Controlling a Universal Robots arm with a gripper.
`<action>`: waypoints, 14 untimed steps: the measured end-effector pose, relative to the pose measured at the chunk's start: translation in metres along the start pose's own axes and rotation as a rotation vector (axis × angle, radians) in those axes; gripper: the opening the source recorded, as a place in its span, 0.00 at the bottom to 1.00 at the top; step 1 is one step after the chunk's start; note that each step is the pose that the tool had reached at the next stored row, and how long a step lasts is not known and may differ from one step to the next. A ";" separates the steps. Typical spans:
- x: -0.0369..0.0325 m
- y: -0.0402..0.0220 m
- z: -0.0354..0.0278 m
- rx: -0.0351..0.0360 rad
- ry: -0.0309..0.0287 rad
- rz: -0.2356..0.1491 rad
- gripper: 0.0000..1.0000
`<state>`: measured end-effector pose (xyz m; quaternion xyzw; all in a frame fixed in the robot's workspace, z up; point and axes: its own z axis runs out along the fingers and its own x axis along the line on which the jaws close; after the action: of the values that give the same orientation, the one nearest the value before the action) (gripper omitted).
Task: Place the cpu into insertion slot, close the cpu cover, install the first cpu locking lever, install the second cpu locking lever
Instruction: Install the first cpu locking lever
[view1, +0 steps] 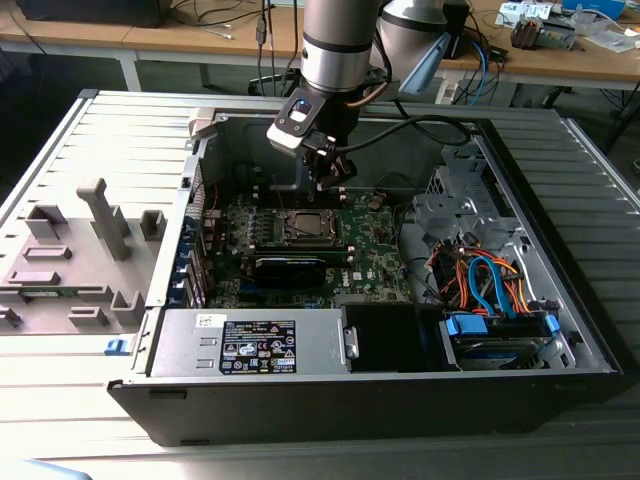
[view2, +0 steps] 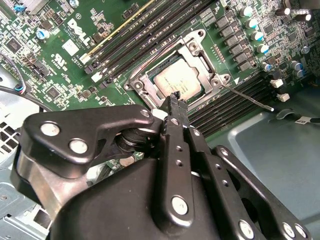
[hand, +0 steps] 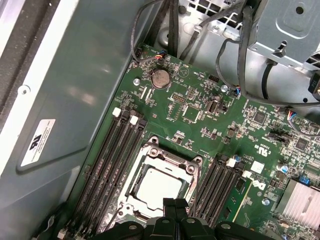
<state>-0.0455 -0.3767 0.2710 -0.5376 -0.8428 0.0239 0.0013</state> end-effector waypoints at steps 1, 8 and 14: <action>0.0000 0.0000 0.0000 0.0000 -0.0001 -0.001 0.11; 0.0000 0.0000 0.0000 -0.0001 -0.0002 -0.004 0.11; 0.0000 0.0000 0.0000 -0.0002 -0.0004 -0.008 0.11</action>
<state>-0.0455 -0.3767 0.2710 -0.5342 -0.8450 0.0240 0.0012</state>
